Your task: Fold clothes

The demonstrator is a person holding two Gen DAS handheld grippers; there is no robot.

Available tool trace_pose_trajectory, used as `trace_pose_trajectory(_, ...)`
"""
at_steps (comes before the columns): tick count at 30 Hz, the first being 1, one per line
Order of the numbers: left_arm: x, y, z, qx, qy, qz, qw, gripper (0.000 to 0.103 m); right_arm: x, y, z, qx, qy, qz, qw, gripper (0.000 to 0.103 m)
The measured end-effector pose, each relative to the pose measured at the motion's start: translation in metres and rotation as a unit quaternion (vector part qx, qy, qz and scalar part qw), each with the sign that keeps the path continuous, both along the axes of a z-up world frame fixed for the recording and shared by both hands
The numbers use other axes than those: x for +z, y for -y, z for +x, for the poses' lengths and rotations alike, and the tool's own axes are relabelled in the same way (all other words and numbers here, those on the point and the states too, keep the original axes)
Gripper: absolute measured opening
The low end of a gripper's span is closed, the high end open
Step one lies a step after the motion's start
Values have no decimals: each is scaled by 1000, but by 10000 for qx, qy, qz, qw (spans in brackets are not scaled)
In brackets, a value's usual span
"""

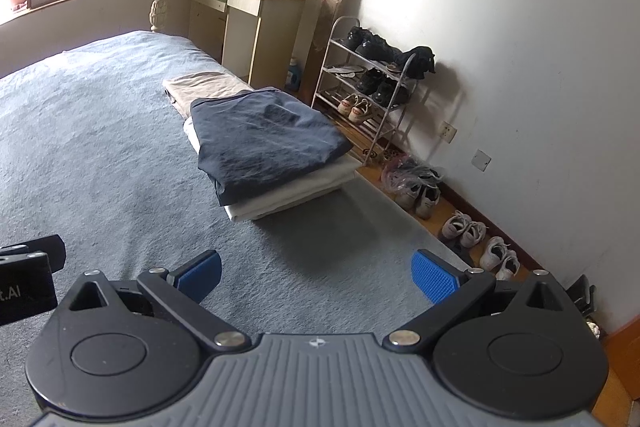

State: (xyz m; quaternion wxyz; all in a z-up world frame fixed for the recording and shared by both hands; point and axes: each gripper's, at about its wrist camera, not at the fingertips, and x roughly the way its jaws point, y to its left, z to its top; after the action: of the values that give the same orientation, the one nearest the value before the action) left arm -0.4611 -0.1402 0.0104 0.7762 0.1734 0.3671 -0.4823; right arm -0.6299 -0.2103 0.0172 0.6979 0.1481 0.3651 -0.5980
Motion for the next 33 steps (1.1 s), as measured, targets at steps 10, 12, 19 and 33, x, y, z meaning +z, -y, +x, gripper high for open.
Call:
trace_pose_trajectory(10, -3, 3, -14, -20, 8, 39, 10000, 103, 1, -1, -8, -78, -34, -32, 10000, 103)
trace_pose_trajectory(12, -4, 4, -18, -61, 8, 53, 10000, 103, 1, -1, -12, -114, -55, -24, 9999, 103)
trace_pose_trajectory(19, -8, 7, -30, -181, 22, 110, 9998, 103, -2, -1, -27, -312, -89, 18, 9995, 103)
trace_pose_trajectory(33, -21, 13, -45, -133, -108, 220, 9996, 103, -11, -3, -44, -485, -199, 81, 9986, 103)
